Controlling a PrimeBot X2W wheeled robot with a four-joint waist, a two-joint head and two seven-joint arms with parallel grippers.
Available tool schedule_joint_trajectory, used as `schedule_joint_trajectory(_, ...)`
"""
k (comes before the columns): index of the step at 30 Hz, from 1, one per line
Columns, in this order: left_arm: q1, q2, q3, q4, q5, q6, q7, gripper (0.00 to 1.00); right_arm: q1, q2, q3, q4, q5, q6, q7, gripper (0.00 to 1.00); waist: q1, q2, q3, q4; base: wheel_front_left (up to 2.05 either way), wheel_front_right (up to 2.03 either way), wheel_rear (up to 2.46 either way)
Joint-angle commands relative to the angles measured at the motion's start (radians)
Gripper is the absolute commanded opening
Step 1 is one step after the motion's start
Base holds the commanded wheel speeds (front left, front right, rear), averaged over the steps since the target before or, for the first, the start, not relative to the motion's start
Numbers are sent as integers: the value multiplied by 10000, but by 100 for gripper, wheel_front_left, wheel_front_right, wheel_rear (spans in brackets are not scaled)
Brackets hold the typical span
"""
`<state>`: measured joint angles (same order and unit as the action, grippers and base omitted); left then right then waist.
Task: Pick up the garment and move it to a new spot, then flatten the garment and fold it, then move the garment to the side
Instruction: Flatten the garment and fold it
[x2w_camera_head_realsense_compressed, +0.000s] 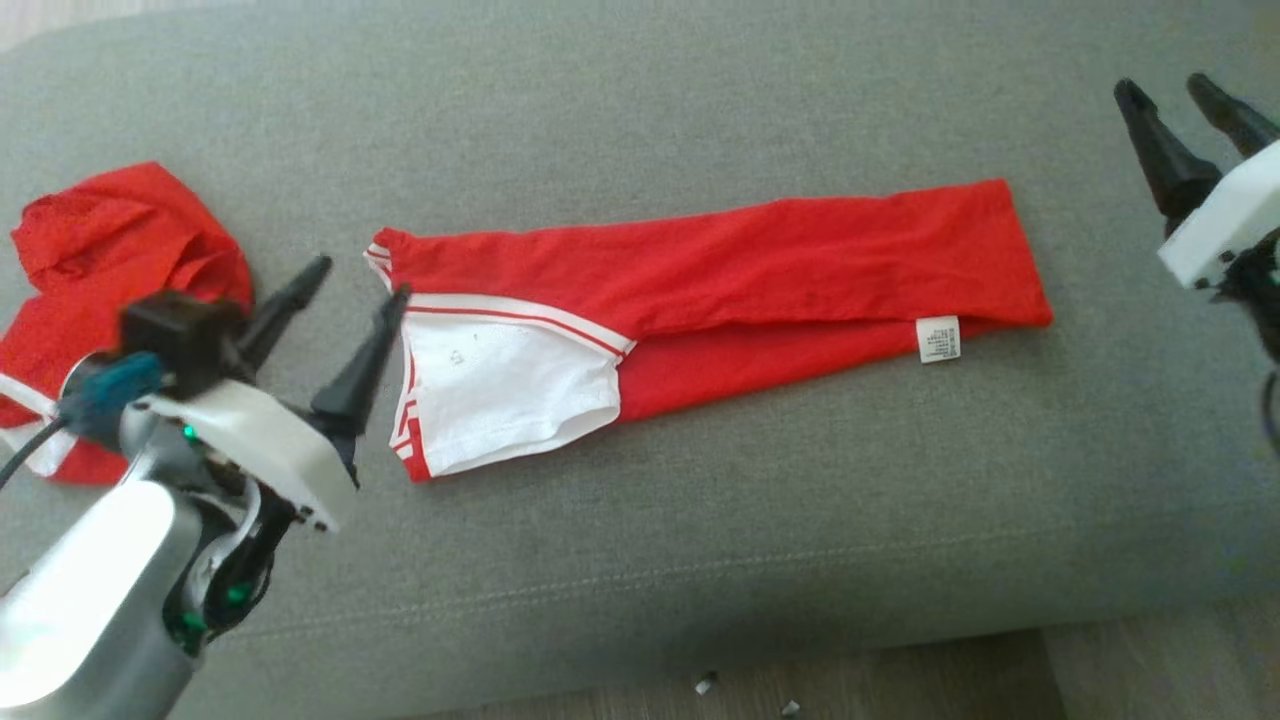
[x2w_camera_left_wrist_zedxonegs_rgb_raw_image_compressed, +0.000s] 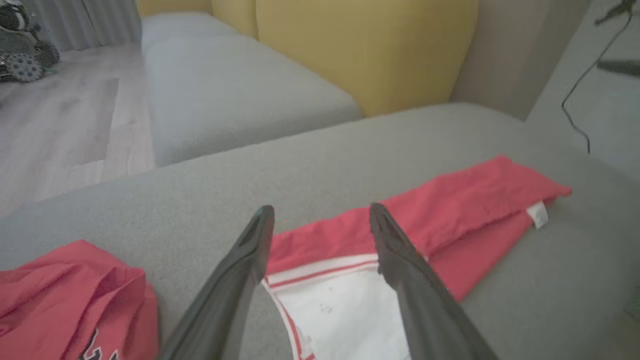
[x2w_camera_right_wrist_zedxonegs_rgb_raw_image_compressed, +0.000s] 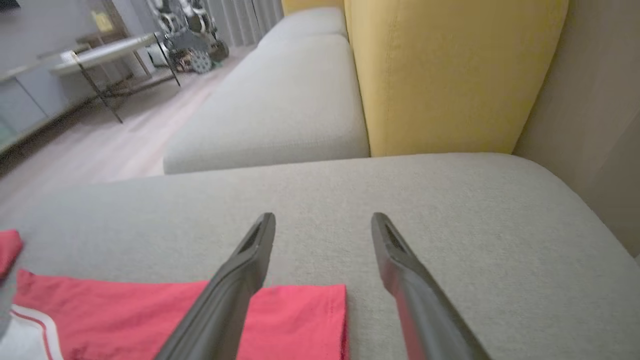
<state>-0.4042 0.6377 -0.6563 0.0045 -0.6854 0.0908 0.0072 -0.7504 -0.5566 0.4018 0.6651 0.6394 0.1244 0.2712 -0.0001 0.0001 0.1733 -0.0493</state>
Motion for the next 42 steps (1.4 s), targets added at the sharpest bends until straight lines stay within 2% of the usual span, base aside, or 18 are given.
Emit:
schedule_joint_trajectory(1, -172, 58, 921, -319, -210, 308, -727, 100, 423, 264, -304, -535, 69, 63, -449, 100, 1, -1, -170, -2, 0, 0, 0)
schedule_joint_trajectory(6, 589, -897, 1794, -231, -892, 745, -2297, 100, 1341, 1255, -1366, -1212, -13, 63, -1432, 100, 1, -1, -388, 27, 0, 0, 0)
schedule_joint_trajectory(9, 1041, -1531, 2244, -142, -993, 807, -2611, 100, 1981, 1914, -1819, -1700, -220, 63, -1909, 100, 1, -1, -476, 55, 0, 0, 0)
schedule_joint_trajectory(12, 1459, -2149, 2773, -58, -546, 740, -2678, 100, 2646, 2453, -2190, -2122, -691, 63, -2281, 100, 1, -1, -552, 95, 0, 0, 0)
schedule_joint_trajectory(14, 1837, -2702, 3267, -81, -224, 546, -2683, 100, 3051, 2876, -2427, -2331, -907, 63, -2350, 100, 1, -1, -552, 99, 0, 0, 0)
schedule_joint_trajectory(15, 1837, -2702, 3267, -81, -224, 546, -2683, 100, 3051, 2876, -2427, -2331, -907, 63, -2350, 100, 1, -1, -552, 99, 0, 0, 0)
schedule_joint_trajectory(17, 2160, -3115, 3656, -61, 209, 302, -2685, 100, 3379, 3215, -2528, -2520, -977, 63, -2228, 100, 1, -1, -524, 105, 0, 0, 0)
schedule_joint_trajectory(21, 2394, -3932, 4457, -36, 1033, -154, -2687, 100, 3795, 3319, -2896, -2760, -1374, 63, -2159, 100, 1, -1, -420, 282, 0, 0, 0)
schedule_joint_trajectory(25, 2514, -4406, 4944, 257, 1784, -718, -2688, 100, 3958, 3512, -3221, -2964, -1648, 63, -2128, 100, 1, -1, -340, 385, 0, 0, 0)
schedule_joint_trajectory(32, 2520, -5030, 5491, 834, 2518, -1486, -2688, 100, 3935, 3956, -4093, -2733, -2335, 63, -2135, 100, 1, -1, -161, 552, 0, 0, 0)
schedule_joint_trajectory(36, 2382, -5285, 5628, 1049, 2793, -1753, -2689, 100, 3544, 4362, -4973, -2118, -2497, 63, -2076, 100, 1, -1, 102, 633, 0, 0, 0)
schedule_joint_trajectory(42, 2037, -5524, 5746, 1243, 2997, -2006, -2689, 100, 2830, 4320, -5601, -1154, -3332, 63, -2062, 100, 1, -1, 566, 780, 0, 0, 0)
